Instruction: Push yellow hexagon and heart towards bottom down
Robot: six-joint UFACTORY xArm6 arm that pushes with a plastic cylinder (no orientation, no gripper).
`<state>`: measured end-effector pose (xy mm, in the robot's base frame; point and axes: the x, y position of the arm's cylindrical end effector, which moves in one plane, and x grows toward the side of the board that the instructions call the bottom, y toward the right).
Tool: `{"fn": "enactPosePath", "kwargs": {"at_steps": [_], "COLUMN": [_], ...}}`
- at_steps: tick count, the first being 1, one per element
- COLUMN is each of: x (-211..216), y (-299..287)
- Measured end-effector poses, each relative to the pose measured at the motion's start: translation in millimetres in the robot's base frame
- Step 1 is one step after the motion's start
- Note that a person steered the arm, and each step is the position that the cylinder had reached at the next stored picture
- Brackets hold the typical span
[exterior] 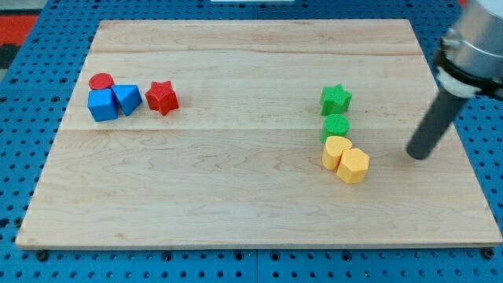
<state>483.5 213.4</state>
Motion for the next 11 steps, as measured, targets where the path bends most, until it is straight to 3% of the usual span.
{"fn": "enactPosePath", "kwargs": {"at_steps": [2, 3, 4, 6, 8, 10, 11], "x": [40, 37, -17, 18, 35, -3, -12], "y": [-50, -53, -52, -94, -90, -87, -126]}}
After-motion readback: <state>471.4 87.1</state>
